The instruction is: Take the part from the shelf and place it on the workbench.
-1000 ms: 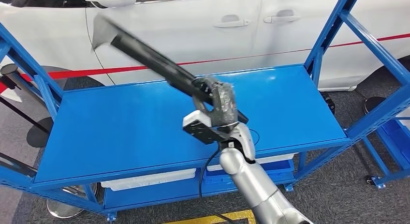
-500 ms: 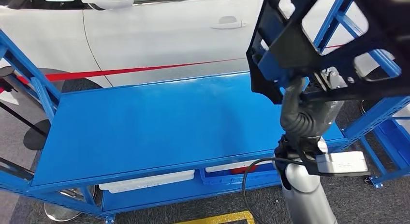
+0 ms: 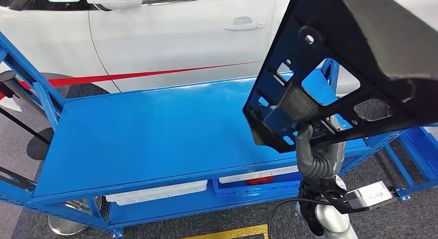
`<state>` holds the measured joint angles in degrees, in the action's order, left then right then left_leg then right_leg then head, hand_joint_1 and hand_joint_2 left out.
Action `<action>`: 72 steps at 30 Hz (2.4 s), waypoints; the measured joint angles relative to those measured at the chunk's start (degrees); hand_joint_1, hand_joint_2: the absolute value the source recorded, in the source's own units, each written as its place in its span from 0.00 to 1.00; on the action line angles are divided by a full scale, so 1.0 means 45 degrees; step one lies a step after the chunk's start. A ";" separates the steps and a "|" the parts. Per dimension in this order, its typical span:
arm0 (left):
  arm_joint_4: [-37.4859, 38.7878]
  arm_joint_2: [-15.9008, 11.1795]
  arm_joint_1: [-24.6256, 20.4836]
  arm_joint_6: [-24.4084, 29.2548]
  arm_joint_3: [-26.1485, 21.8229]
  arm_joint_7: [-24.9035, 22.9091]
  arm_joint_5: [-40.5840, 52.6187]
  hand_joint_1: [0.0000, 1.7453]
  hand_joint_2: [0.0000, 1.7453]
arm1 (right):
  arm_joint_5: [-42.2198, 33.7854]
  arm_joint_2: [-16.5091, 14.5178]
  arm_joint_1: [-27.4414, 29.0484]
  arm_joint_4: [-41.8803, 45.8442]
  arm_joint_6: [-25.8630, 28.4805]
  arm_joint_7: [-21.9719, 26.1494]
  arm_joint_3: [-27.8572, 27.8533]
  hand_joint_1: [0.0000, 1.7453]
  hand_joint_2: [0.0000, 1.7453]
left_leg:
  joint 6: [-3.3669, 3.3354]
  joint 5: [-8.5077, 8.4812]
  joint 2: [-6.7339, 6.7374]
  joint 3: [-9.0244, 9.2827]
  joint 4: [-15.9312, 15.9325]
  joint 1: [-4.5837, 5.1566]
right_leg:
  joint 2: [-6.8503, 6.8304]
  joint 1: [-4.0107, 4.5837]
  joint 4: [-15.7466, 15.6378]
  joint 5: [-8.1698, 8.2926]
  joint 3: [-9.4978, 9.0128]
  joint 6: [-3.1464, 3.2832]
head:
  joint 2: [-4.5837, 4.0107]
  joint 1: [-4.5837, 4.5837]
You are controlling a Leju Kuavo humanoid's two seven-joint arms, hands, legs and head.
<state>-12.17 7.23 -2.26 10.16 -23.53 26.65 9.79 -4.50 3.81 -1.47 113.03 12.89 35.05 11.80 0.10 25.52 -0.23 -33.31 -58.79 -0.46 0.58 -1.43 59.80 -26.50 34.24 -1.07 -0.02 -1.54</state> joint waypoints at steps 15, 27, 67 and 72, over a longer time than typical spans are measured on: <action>0.0005 -0.0159 -0.0007 0.0333 -0.0416 -0.0053 -0.0175 0.00 0.00 | -0.0083 -0.0259 0.1139 0.0179 -0.0581 0.0421 0.0601 1.00 1.00 | -0.0335 0.1108 -0.0707 0.1308 0.0253 0.0242 | 0.1163 0.0145 -0.0181 0.1337 0.1072 0.0142 | 0.0001 0.0006; 0.0005 -0.0167 0.0123 0.0589 -0.0815 -0.0231 -0.0429 0.00 0.00 | 0.0173 -0.0691 0.3089 0.0403 -0.0678 0.1022 0.0254 1.00 1.00 | -0.0367 -0.0224 0.1411 -0.0066 0.0362 0.0105 | -0.0728 -0.0058 0.1385 -0.0563 -0.0063 -0.0459 | 0.0000 0.0051; -0.0015 -0.0305 0.0202 0.2586 -0.2964 -0.1935 -0.0861 0.00 0.00 | 0.2179 -0.2237 0.4477 -0.0817 -0.1030 0.1023 -0.2142 1.00 1.00 | 0.0387 0.2260 0.0275 -0.0056 -0.2190 -0.0123 | 0.0002 -0.0007 -0.0056 -0.0006 -0.0037 0.0473 | 0.0000 0.0040; -0.0015 -0.0269 0.0231 0.2615 -0.3081 -0.1462 -0.0941 0.00 0.00 | 0.2353 -0.2226 0.4319 -0.1102 -0.0433 0.1022 -0.2118 1.00 1.00 | 0.0124 0.1363 -0.0134 0.0010 -0.1822 -0.0082 | 0.0901 0.0143 -0.0029 0.0048 -0.0023 0.0514 | 0.0000 0.0040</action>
<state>-12.24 6.02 -1.22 21.93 -37.40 20.07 5.56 6.09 -6.20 17.96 108.07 10.94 39.65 2.27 0.66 31.65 -0.83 -33.27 -66.99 -0.82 4.63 -0.79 59.67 -26.29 34.13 1.24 -0.02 -1.35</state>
